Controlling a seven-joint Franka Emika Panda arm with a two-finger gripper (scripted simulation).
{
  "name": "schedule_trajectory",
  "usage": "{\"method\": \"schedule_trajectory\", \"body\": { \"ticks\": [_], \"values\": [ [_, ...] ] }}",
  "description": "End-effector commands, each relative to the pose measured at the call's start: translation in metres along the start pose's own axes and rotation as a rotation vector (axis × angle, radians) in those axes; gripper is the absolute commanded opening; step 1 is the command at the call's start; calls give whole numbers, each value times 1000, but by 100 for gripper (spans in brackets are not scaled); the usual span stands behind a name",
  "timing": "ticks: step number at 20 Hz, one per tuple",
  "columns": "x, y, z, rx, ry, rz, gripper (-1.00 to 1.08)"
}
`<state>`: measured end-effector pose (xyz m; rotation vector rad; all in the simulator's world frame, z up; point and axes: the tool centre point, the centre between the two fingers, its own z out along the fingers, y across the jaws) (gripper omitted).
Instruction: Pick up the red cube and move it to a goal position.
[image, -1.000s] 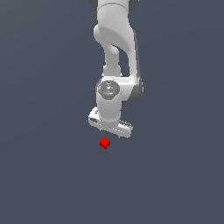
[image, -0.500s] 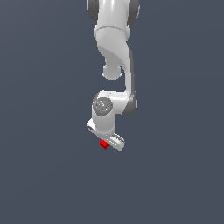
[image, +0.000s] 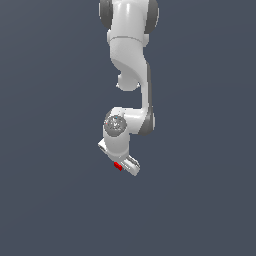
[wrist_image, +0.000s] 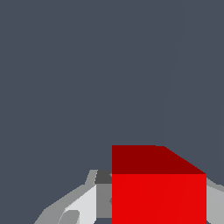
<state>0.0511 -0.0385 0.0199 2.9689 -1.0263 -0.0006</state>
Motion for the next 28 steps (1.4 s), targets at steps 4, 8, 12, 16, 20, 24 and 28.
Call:
{"method": "schedule_trajectory", "body": {
  "ticks": [4, 8, 12, 16, 20, 24, 28],
  "values": [
    [0, 0, 0, 0, 0, 1, -100],
    [0, 0, 0, 0, 0, 1, -100],
    [0, 0, -2, 0, 0, 1, -100],
    [-3, 3, -11, 0, 0, 1, -100],
    [-8, 6, -27, 1, 0, 1, -100],
    [-14, 12, -51, 1, -1, 1, -100],
    [-23, 20, -84, 1, -1, 1, -100]
  ]
}}
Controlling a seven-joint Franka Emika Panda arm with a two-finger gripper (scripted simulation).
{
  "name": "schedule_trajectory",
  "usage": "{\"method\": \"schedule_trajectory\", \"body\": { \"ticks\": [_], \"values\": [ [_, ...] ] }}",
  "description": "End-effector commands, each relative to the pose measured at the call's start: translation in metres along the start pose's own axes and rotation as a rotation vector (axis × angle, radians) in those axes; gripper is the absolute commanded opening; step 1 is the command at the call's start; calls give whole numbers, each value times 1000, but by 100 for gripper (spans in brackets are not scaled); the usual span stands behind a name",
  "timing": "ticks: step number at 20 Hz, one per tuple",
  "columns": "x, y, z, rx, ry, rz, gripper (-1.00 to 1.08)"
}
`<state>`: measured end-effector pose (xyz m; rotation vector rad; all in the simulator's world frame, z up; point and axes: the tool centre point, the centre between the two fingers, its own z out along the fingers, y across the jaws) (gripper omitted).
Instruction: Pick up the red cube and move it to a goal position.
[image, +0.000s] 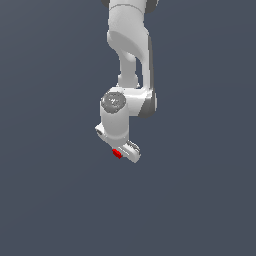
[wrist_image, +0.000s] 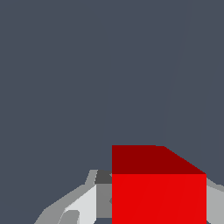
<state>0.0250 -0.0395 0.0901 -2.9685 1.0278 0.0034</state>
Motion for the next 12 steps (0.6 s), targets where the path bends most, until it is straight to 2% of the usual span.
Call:
{"method": "schedule_trajectory", "body": {
  "ticks": [1, 12],
  "values": [
    [-6, 5, -23, 2, 1, 0, -100],
    [-32, 28, -126, 1, 1, 1, -100]
  ]
}}
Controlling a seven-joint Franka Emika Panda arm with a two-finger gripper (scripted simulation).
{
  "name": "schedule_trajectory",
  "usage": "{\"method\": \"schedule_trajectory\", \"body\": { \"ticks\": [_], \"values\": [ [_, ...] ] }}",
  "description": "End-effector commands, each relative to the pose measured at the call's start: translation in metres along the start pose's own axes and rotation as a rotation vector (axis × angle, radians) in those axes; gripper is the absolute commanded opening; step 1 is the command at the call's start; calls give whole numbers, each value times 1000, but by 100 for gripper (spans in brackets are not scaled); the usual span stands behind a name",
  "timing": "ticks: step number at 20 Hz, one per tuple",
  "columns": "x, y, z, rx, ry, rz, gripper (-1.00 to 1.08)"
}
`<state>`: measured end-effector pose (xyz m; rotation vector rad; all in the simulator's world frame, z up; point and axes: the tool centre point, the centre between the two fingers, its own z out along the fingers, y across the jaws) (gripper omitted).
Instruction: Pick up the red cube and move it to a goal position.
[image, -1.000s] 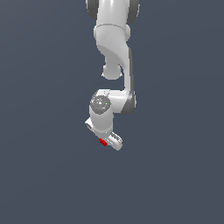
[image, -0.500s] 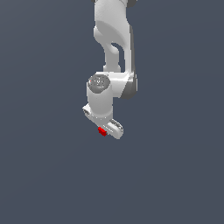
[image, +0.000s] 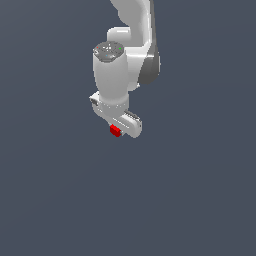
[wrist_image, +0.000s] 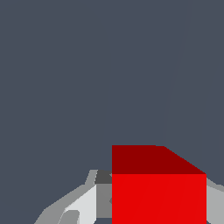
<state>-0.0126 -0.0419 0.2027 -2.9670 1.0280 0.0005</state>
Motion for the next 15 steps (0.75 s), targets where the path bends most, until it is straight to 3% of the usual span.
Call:
{"method": "schedule_trajectory", "body": {
  "ticks": [1, 8, 15],
  "values": [
    [-5, 5, -21, -1, 0, 0, -100],
    [-14, 13, -60, -2, 1, 0, -100],
    [-16, 14, -73, -1, 1, -1, -100]
  ]
}}
